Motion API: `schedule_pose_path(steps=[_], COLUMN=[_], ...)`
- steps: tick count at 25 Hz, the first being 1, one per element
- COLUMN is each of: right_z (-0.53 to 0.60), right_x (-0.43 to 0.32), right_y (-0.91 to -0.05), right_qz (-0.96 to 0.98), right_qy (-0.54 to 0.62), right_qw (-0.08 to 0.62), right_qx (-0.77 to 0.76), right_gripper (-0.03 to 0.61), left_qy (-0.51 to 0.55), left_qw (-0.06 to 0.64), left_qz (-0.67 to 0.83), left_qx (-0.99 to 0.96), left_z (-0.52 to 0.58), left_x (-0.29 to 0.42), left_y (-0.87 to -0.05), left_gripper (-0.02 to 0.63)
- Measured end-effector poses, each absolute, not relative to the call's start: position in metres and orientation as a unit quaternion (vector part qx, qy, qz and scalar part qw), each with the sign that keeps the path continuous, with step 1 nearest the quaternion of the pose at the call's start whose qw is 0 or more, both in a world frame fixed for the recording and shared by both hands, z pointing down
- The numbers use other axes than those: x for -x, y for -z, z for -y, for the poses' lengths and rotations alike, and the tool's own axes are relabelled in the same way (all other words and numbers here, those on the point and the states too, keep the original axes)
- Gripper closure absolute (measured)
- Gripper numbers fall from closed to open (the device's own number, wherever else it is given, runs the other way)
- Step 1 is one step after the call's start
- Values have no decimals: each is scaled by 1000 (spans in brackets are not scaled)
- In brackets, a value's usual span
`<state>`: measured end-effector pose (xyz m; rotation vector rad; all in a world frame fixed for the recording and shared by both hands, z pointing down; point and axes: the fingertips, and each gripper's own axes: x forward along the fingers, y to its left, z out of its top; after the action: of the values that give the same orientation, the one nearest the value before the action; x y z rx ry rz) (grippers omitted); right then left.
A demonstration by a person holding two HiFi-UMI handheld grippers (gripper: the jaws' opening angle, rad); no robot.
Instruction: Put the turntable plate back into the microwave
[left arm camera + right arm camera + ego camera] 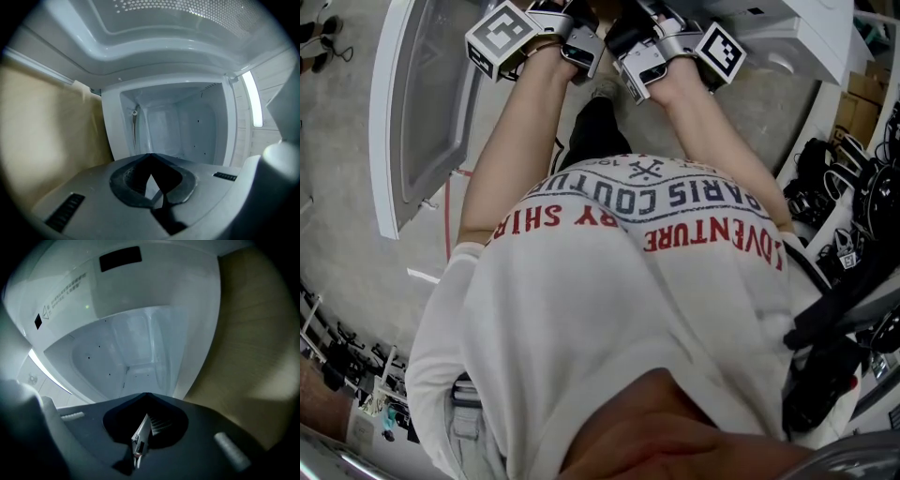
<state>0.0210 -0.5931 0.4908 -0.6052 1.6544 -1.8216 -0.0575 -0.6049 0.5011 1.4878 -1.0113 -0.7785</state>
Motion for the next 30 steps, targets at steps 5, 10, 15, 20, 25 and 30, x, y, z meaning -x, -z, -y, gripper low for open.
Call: schedule_pose_path(steps=[5,10,15,20,25,30], right_z=[592,596,603,496,300,236], right_x=[-22,-23,-20,-52,-84,-76], right_y=[-480,-489,-491,-437,-364,-354], right_qz=[-626,-637,-683,-782,-864,-904], right_qy=[685,677,647,564,471,400], right_qw=[295,282,243,169,110,51], right_qx=[229,237,237,203,139,139], right_gripper=[581,581,581,581,581,581], left_qy=[333,342,311,294,230,140], left_qw=[553,556,553,552,518,449], left_qz=[422,393,344,261,246,224], left_qx=[-637,-648,-692,-736,-787,-854], left_z=[606,614,628,505,292,232], left_x=[58,57,47,-11,-53,-51], left_y=[-483,-486,-486,-420,-362,-350], left_gripper=[614,614,614,614,614,614])
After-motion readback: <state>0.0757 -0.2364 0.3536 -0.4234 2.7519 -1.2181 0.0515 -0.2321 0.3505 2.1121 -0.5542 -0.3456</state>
